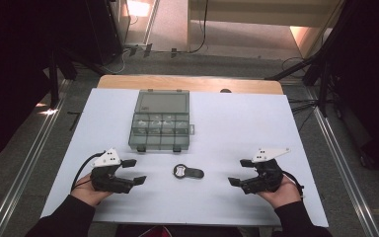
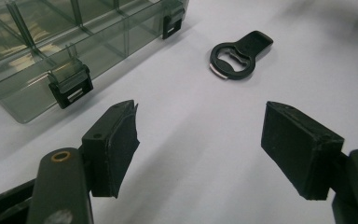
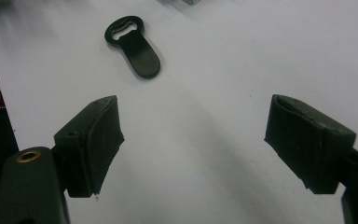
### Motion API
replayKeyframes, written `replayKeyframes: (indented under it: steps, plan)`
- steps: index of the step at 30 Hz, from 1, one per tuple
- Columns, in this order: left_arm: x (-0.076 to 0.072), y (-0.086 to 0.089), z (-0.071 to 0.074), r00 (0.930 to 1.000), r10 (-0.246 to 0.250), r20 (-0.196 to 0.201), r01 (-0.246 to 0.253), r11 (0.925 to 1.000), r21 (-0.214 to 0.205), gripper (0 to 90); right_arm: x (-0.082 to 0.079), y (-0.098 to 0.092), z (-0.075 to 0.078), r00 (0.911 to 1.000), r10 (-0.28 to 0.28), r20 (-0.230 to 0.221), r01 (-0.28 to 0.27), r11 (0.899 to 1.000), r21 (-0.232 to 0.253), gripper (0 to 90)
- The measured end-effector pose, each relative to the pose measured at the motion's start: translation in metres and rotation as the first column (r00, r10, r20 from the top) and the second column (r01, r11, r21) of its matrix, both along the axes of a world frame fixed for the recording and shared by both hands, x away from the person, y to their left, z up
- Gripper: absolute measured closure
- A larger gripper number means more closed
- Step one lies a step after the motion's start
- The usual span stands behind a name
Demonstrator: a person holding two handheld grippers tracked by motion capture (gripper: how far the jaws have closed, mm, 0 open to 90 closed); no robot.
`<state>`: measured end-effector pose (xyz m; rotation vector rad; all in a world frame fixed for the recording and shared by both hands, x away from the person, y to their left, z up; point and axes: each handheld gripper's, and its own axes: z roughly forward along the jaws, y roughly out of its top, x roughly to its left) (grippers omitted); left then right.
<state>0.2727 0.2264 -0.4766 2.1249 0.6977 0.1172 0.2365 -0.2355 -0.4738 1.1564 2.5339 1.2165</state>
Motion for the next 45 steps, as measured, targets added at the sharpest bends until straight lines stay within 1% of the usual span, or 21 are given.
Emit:
replayKeyframes:
  steps: [2, 3, 10, 19, 24, 32, 40, 44, 45]
  plan:
    - [-0.0001, -0.0002, 0.0, 1.0, 0.002, 0.003, -0.002, 1.0, 0.002, 26.8, -0.0006, -0.0011, 0.0001, 0.9999, 0.008, 0.007, -0.008, 1.0, 0.005, 19.6]
    - [-0.0002, -0.0004, -0.0001, 1.0, 0.001, 0.001, -0.001, 1.0, -0.002, 26.8, -0.0006, -0.0011, 0.0001, 0.9999, 0.008, 0.007, -0.008, 1.0, 0.005, 19.6]
    - [-0.0004, 0.0006, 0.0004, 1.0, 0.002, -0.002, -0.002, 1.0, 0.001, 26.8, -0.0015, 0.0003, -0.0019, 0.9999, 0.011, 0.006, -0.011, 1.0, 0.017, 18.1]
    - [-0.0009, 0.0003, 0.0008, 1.0, 0.002, 0.002, -0.002, 1.0, -0.006, 26.8, -0.002, -0.0006, -0.0031, 1.0, -0.004, 0.009, 0.004, 1.0, 0.015, 17.9]
    - [-0.0008, 0.0002, 0.0011, 1.0, 0.006, 0.005, -0.006, 0.9999, -0.012, 26.8, -0.003, -0.002, -0.0023, 0.9998, -0.012, 0.016, 0.011, 1.0, 0.026, 17.9]
    - [-0.0004, 0.0006, 0.0014, 1.0, 0.004, 0.006, -0.004, 1.0, -0.009, 26.8, -0.0035, -0.0035, -0.0027, 0.9998, -0.015, 0.016, 0.015, 0.999, 0.029, 17.9]
    - [-0.0006, 0.0005, 0.0016, 0.9999, 0.009, 0.009, -0.009, 0.9998, -0.016, 26.8, -0.004, -0.0035, -0.0032, 0.9999, -0.01, 0.009, 0.01, 0.999, 0.034, 17.9]
    - [-0.0005, 0.0008, 0.0018, 0.9999, 0.008, 0.009, -0.008, 0.9998, -0.019, 26.8, -0.0039, -0.0042, -0.0036, 0.9999, -0.003, 0.014, 0.003, 0.999, 0.041, 17.9]
    - [-0.0005, 0.0008, 0.0019, 0.9999, 0.008, 0.008, -0.008, 0.9998, -0.019, 26.8, -0.0028, -0.0035, -0.0042, 0.9996, 0.01, 0.026, -0.011, 0.999, 0.047, 17.9]
